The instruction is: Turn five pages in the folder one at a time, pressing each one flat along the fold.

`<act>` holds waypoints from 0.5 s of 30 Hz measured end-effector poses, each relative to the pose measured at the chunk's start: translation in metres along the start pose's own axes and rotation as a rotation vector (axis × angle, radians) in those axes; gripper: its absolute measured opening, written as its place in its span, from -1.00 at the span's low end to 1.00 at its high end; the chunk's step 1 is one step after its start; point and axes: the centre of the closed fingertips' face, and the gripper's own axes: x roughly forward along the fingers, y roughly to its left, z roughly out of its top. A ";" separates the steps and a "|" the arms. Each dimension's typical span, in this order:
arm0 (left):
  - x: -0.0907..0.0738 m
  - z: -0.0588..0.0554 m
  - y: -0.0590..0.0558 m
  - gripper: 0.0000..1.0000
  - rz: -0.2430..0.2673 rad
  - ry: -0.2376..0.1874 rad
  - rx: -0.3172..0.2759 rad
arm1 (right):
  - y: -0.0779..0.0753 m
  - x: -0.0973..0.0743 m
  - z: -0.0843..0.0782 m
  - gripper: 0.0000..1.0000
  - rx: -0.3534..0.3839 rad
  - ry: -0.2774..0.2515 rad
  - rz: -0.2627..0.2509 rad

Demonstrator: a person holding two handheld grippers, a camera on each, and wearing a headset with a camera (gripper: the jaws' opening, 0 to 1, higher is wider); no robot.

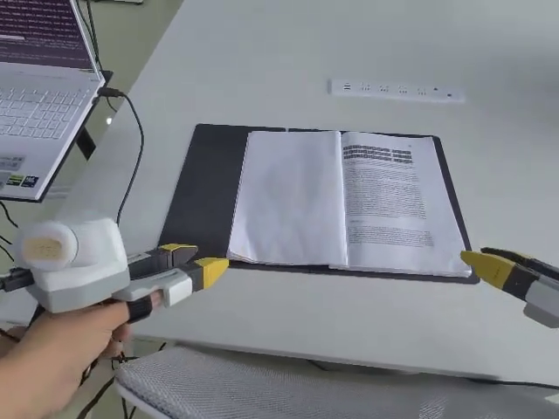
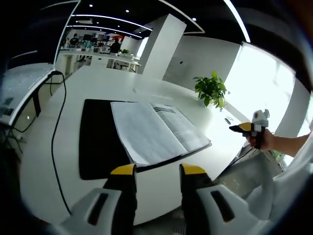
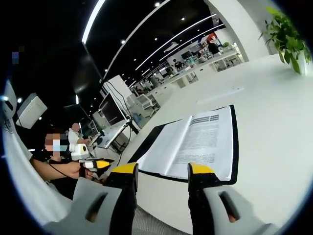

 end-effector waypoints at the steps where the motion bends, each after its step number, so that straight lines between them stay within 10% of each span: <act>1: -0.002 0.001 0.000 -0.31 0.005 -0.007 0.000 | 0.000 -0.003 0.000 -0.20 -0.001 -0.001 -0.004; 15: -0.024 0.001 -0.004 0.12 0.048 0.004 -0.003 | -0.003 -0.024 -0.002 0.20 -0.042 -0.021 -0.075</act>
